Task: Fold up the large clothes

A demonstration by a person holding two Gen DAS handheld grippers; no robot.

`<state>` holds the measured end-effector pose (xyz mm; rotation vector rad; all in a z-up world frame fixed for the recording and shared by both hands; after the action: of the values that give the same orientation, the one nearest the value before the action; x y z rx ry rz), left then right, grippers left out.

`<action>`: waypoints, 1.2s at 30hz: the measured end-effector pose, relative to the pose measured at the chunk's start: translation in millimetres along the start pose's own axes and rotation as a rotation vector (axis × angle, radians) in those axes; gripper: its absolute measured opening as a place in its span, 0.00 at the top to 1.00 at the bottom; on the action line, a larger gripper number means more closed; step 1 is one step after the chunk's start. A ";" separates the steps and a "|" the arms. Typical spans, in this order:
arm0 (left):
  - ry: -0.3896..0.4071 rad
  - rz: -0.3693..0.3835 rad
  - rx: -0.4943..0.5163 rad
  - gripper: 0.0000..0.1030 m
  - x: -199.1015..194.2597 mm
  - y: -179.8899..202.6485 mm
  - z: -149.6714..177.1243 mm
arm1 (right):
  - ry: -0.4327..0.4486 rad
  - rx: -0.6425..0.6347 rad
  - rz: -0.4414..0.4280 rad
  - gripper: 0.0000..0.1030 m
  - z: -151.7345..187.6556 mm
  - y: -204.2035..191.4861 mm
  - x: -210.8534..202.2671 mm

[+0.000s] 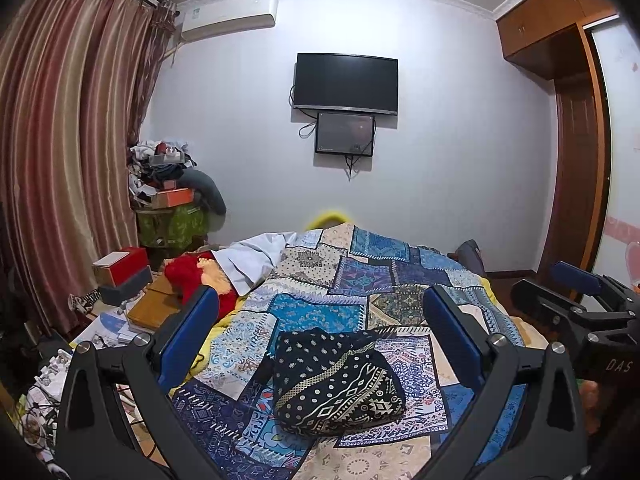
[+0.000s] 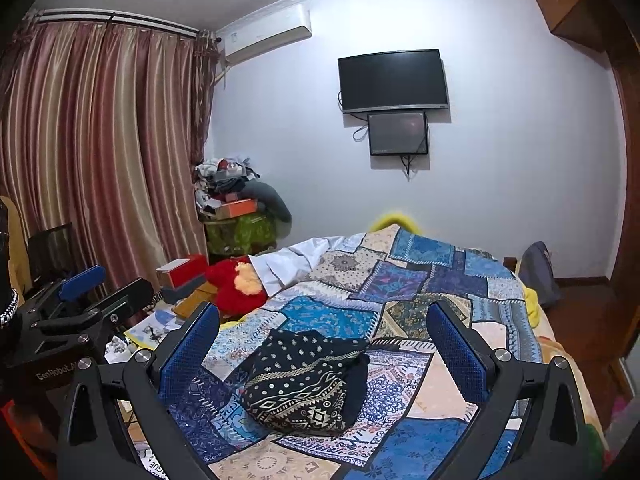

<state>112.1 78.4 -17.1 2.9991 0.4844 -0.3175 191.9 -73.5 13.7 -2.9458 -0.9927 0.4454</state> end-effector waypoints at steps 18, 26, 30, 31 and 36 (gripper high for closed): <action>-0.023 0.043 -0.018 0.00 5.8 6.0 1.5 | 0.010 -0.003 0.004 0.00 -2.1 -1.5 -1.8; -0.029 0.058 -0.023 0.00 5.5 12.9 3.6 | 0.011 -0.002 0.004 0.00 -2.8 -0.9 -1.8; -0.033 0.067 -0.024 0.00 5.1 16.1 3.7 | 0.009 -0.001 0.006 0.00 -2.0 -0.8 -2.0; -0.034 0.069 -0.022 0.00 4.9 17.3 4.1 | 0.009 0.000 0.004 0.00 -3.0 -0.6 -2.6; -0.033 0.068 -0.021 0.00 4.8 18.6 4.1 | 0.010 0.007 0.002 0.00 -8.5 1.8 -4.6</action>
<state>121.6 61.8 -21.2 2.9765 0.3801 -0.3532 191.7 -76.9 22.9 -2.9403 -0.9850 0.4326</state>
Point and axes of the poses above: each gripper's, at about its wrist camera, not at the fingertips, and x roughly the way its jaws point, y to its right, z to its underside, the point moved 9 cm from there along x, roughly the way its jaws point, and after that the axes turned 2 degrees about y, right-handed, at the moved point
